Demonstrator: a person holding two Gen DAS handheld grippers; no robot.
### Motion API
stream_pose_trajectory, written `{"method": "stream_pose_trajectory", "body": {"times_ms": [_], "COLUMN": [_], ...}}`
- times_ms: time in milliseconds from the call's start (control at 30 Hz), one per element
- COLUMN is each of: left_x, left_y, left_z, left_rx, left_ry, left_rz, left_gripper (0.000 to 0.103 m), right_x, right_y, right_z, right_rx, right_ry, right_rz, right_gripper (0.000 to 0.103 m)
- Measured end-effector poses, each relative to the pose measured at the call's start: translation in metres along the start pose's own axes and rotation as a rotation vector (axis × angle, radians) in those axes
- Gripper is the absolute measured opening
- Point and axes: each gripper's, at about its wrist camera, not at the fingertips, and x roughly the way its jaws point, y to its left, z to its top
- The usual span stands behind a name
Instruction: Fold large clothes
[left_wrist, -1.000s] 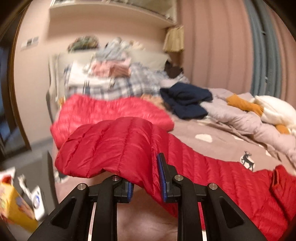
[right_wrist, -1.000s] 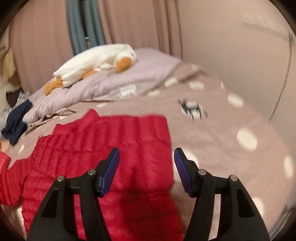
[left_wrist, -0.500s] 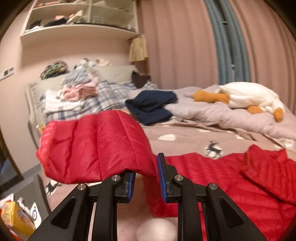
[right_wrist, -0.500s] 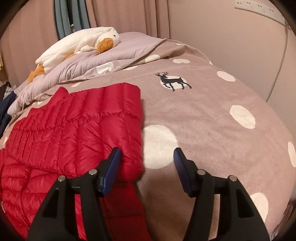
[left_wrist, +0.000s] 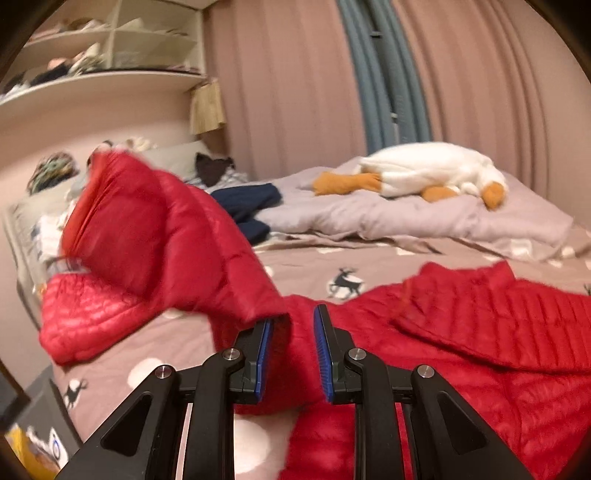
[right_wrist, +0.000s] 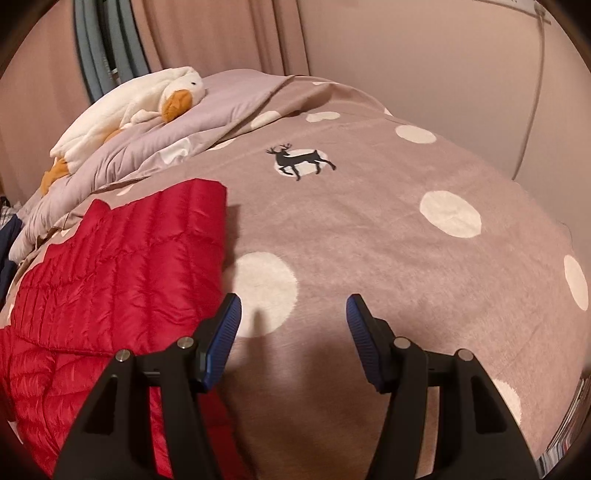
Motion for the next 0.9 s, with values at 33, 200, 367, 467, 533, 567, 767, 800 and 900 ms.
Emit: {"method": "stream_pose_trajectory", "body": {"times_ms": [33,200,367,467,533,567,767,800,900], "left_x": [-0.001,-0.004,-0.005,-0.009,-0.011,-0.012,0.002,0.004,0.009], "left_y": [-0.005,-0.032,-0.041,-0.033,-0.03,-0.026,0.008,0.017,0.047], "left_z": [-0.001,-0.002,-0.002,0.0,-0.001,0.0,-0.004,-0.006,-0.01], "left_rx": [0.009,0.041,0.003,-0.052,-0.074,-0.084,-0.128,-0.152,-0.214], "left_ry": [0.001,0.008,0.073,0.066,0.044,0.031,0.037,0.039,0.037], "left_rz": [-0.012,-0.09,-0.179,-0.237,-0.205,-0.181,-0.051,-0.021,0.043], "left_gripper": [0.023,0.023,0.05,0.07,0.074,0.075,0.075,0.075,0.075], "right_x": [-0.001,-0.001,0.0,0.002,0.002,0.001,-0.018,-0.022,-0.04], "right_y": [-0.001,0.0,0.004,0.007,0.01,0.012,0.028,0.031,0.034], "right_z": [0.0,0.002,0.003,0.002,0.003,0.003,0.004,0.004,0.01], "right_rx": [0.002,-0.021,-0.051,-0.069,-0.083,-0.092,-0.159,-0.189,-0.203], "right_ry": [-0.011,-0.022,-0.026,-0.02,-0.021,-0.027,-0.089,-0.09,-0.072], "right_rz": [-0.018,-0.035,-0.043,-0.048,-0.053,-0.059,-0.061,-0.055,0.035], "right_gripper": [0.059,0.059,0.059,0.059,0.059,0.059,0.063,0.068,0.072]}}
